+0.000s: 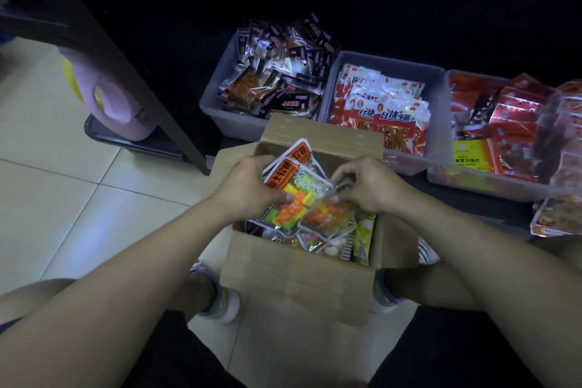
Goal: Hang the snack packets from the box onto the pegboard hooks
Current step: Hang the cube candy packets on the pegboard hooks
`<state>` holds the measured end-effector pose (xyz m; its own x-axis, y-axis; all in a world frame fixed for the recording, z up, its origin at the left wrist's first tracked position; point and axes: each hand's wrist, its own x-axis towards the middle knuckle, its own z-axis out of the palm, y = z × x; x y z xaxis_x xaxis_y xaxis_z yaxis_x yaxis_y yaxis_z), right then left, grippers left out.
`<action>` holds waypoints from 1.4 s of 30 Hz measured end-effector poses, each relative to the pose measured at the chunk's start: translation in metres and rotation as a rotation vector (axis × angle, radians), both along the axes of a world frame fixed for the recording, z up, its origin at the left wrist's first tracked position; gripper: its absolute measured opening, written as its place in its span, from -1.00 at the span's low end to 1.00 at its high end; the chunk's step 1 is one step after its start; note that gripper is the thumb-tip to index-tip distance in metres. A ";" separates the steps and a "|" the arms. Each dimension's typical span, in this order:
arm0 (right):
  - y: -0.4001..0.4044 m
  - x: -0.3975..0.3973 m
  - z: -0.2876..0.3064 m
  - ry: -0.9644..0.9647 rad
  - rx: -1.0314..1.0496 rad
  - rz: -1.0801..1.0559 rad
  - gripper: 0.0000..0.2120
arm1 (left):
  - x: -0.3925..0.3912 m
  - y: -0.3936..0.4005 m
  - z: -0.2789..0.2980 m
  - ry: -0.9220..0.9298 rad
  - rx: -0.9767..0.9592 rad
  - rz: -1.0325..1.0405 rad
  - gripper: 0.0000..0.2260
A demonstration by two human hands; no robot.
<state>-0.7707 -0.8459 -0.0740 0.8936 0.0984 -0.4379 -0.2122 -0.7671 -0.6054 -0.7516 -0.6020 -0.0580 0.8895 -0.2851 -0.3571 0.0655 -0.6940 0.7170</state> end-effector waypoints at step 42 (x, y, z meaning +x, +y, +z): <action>0.025 -0.002 0.015 0.101 0.747 -0.600 -0.79 | -0.006 -0.012 0.016 -0.039 -0.237 0.215 -0.68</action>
